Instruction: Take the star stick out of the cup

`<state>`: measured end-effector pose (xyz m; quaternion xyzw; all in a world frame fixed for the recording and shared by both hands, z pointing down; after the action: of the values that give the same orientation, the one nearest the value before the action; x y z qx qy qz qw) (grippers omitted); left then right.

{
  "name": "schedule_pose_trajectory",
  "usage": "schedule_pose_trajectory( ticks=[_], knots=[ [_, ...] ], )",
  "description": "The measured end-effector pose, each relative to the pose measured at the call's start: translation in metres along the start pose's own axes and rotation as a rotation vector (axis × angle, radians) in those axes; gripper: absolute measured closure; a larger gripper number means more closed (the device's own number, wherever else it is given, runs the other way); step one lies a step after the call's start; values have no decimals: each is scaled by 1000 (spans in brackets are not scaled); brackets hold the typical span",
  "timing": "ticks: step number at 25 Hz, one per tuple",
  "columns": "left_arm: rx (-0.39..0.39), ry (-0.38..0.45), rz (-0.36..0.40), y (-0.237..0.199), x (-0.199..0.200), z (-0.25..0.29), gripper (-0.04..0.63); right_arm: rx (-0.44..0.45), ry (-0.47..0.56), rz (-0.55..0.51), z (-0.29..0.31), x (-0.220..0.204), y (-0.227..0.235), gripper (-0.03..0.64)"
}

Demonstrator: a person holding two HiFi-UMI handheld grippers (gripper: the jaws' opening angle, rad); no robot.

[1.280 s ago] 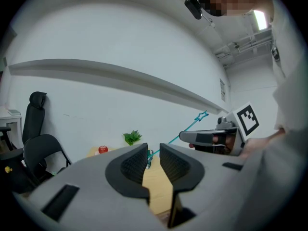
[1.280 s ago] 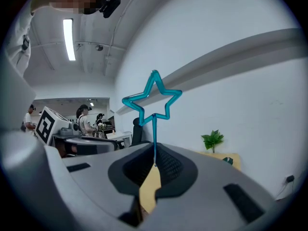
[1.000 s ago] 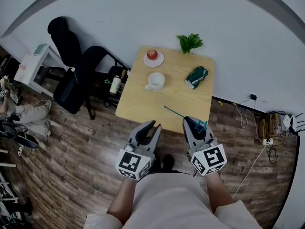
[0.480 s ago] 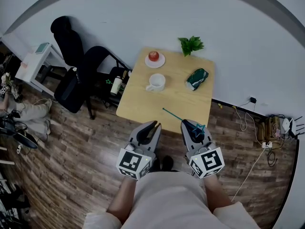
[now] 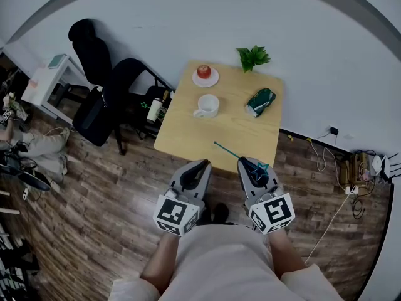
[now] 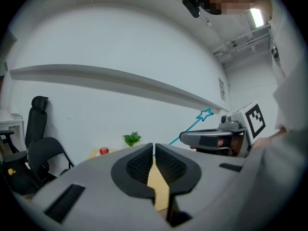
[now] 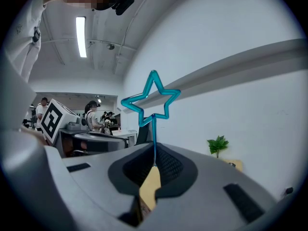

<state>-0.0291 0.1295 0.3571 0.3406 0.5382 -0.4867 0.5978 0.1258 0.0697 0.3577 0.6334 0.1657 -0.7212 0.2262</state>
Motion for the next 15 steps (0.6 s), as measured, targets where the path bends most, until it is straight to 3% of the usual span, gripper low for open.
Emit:
schedule_pose_trajectory(
  ticks=[15],
  knots=[
    [-10, -2, 5, 3, -2, -5, 576, 2, 2, -12, -2, 0, -5, 606]
  ],
)
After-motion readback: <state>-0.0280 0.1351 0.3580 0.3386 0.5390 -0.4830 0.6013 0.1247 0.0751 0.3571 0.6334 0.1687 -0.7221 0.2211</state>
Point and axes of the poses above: the fingertips, and each gripper's own axes: z forward along the fingers, y to its right, x out of its top, the point moved 7 cm from there along -z, backward along the fingers, and after that the axes turned 1 degree about x, right-handed, at the moved point
